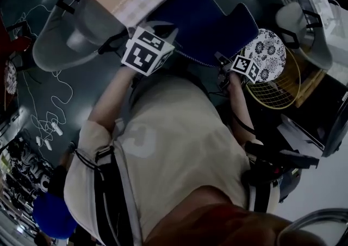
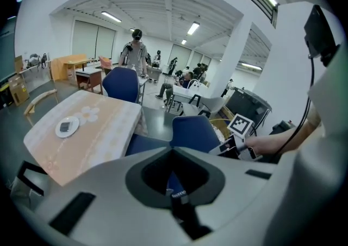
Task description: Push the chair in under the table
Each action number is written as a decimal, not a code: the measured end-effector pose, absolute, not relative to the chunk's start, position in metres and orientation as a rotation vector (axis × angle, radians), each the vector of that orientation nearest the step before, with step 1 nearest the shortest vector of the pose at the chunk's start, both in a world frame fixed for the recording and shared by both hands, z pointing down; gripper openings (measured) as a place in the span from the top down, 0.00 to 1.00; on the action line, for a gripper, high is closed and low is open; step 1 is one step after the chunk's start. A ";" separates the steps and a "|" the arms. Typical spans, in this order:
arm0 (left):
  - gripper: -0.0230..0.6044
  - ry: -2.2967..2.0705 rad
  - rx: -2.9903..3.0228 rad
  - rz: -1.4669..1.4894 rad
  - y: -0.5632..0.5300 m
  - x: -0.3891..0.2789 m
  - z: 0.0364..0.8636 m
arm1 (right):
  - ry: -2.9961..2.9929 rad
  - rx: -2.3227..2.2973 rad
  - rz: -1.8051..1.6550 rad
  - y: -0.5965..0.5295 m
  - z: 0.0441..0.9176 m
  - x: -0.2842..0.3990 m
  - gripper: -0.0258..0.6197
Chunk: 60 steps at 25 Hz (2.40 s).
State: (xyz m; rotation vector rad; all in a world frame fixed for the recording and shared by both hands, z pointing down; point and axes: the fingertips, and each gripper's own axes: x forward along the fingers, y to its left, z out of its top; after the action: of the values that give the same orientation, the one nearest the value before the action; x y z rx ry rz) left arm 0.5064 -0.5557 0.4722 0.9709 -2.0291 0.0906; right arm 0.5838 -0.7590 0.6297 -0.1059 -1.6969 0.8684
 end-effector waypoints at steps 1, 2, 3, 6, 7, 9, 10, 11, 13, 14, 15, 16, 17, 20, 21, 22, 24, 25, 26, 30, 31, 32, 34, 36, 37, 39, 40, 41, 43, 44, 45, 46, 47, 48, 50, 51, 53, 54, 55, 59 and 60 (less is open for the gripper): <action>0.95 -2.026 0.967 0.089 -0.552 0.504 0.474 | -1.701 -0.102 0.825 -0.757 0.631 0.582 0.68; 0.95 -2.024 0.963 0.085 -0.550 0.502 0.475 | -1.704 -0.101 0.779 -0.757 0.632 0.581 0.69; 0.95 -2.023 0.960 0.081 -0.548 0.500 0.477 | -1.704 -0.099 0.736 -0.757 0.633 0.581 0.69; 0.95 -2.020 0.953 0.078 -0.548 0.494 0.479 | -1.698 -0.085 0.627 -0.761 0.637 0.580 0.71; 0.95 -2.017 0.952 0.080 -0.551 0.490 0.479 | -1.699 -0.079 0.594 -0.764 0.638 0.578 0.71; 0.95 -2.013 0.957 0.091 -0.556 0.486 0.478 | -1.705 -0.070 0.551 -0.766 0.638 0.576 0.72; 0.95 -2.011 0.962 0.098 -0.557 0.486 0.478 | -1.709 -0.066 0.544 -0.765 0.639 0.577 0.73; 0.95 -2.009 0.968 0.103 -0.557 0.487 0.478 | -1.712 -0.064 0.541 -0.762 0.640 0.580 0.73; 0.95 -2.000 0.977 0.109 -0.557 0.491 0.480 | -1.713 -0.060 0.527 -0.758 0.642 0.584 0.74; 0.95 -1.994 0.979 0.110 -0.557 0.491 0.481 | -1.712 -0.058 0.515 -0.756 0.642 0.585 0.74; 0.95 -1.988 0.981 0.107 -0.558 0.491 0.481 | -1.710 -0.057 0.502 -0.755 0.643 0.586 0.74; 0.95 -1.984 0.985 0.101 -0.561 0.490 0.480 | -1.709 -0.057 0.493 -0.754 0.643 0.586 0.74; 0.95 -1.982 0.989 0.095 -0.563 0.489 0.479 | -1.709 -0.057 0.485 -0.754 0.643 0.585 0.75; 0.95 -1.975 1.004 0.106 -0.572 0.486 0.479 | -1.713 -0.053 0.456 -0.755 0.643 0.585 0.75; 0.95 -1.972 1.009 0.115 -0.574 0.486 0.480 | -1.715 -0.052 0.440 -0.754 0.643 0.585 0.75; 0.95 -1.970 1.014 0.121 -0.575 0.486 0.480 | -1.717 -0.053 0.425 -0.754 0.643 0.584 0.75; 0.95 -1.969 1.020 0.121 -0.577 0.485 0.480 | -1.718 -0.055 0.402 -0.753 0.643 0.584 0.75; 0.95 -1.969 1.021 0.120 -0.577 0.485 0.480 | -1.716 -0.056 0.392 -0.752 0.643 0.584 0.75; 0.95 -1.968 1.019 0.119 -0.577 0.485 0.480 | -1.714 -0.058 0.381 -0.752 0.643 0.584 0.75; 0.95 -1.952 0.999 0.136 -0.575 0.486 0.484 | -1.712 -0.070 0.365 -0.749 0.644 0.584 0.75; 0.95 -1.948 1.000 0.140 -0.576 0.486 0.485 | -1.715 -0.069 0.359 -0.750 0.643 0.583 0.75; 0.95 -1.944 1.002 0.143 -0.578 0.486 0.485 | -1.717 -0.068 0.353 -0.751 0.643 0.583 0.75; 0.95 -1.937 1.011 0.149 -0.581 0.486 0.486 | -1.718 -0.065 0.346 -0.752 0.643 0.582 0.75; 0.95 -1.932 1.021 0.158 -0.583 0.486 0.486 | -1.720 -0.066 0.342 -0.750 0.644 0.582 0.75; 0.95 -1.930 1.025 0.162 -0.584 0.486 0.486 | -1.721 -0.068 0.338 -0.749 0.644 0.582 0.75; 0.95 -1.925 1.032 0.170 -0.586 0.486 0.486 | -1.724 -0.071 0.328 -0.748 0.644 0.582 0.75; 0.95 -1.923 1.034 0.174 -0.587 0.485 0.486 | -1.725 -0.072 0.323 -0.748 0.644 0.582 0.75; 0.95 -1.921 1.037 0.177 -0.588 0.485 0.486 | -1.727 -0.073 0.319 -0.749 0.643 0.582 0.75; 0.95 -1.918 1.041 0.184 -0.589 0.485 0.485 | -1.729 -0.078 0.307 -0.749 0.641 0.581 0.75; 0.95 -1.916 1.044 0.186 -0.590 0.484 0.486 | -1.730 -0.080 0.302 -0.749 0.641 0.581 0.75; 0.95 -1.914 1.046 0.187 -0.591 0.484 0.486 | -1.731 -0.080 0.299 -0.749 0.642 0.581 0.75; 0.95 -1.912 1.049 0.188 -0.591 0.485 0.486 | -1.731 -0.081 0.296 -0.748 0.643 0.581 0.75; 0.95 -1.910 1.052 0.189 -0.592 0.485 0.487 | -1.730 -0.082 0.295 -0.748 0.643 0.581 0.75; 0.95 -1.908 1.054 0.190 -0.593 0.485 0.487 | -1.729 -0.086 0.293 -0.748 0.643 0.581 0.75; 0.95 -1.903 1.058 0.193 -0.595 0.486 0.487 | -1.732 -0.093 0.288 -0.747 0.642 0.580 0.75; 0.95 -1.902 1.060 0.194 -0.595 0.486 0.487 | -1.737 -0.096 0.287 -0.747 0.643 0.580 0.75; 0.95 -1.901 1.063 0.194 -0.596 0.486 0.487 | -1.745 -0.102 0.286 -0.746 0.641 0.579 0.75; 0.95 -1.900 1.064 0.194 -0.597 0.487 0.487 | -1.749 -0.107 0.284 -0.745 0.639 0.578 0.75; 0.95 -1.898 1.064 0.192 -0.597 0.488 0.488 | -1.754 -0.112 0.282 -0.744 0.638 0.578 0.75; 0.95 -1.883 1.068 0.187 -0.599 0.492 0.493 | -1.787 -0.140 0.275 -0.743 0.642 0.578 0.75; 0.95 -1.879 1.072 0.189 -0.601 0.494 0.494 | -1.791 -0.141 0.288 -0.744 0.642 0.579 0.75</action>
State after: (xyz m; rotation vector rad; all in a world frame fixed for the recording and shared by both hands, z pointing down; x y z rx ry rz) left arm 0.4937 -0.6010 0.4942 1.0720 -1.8792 0.1895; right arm 0.5787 -0.7439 0.6424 -0.1410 -1.7912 0.2876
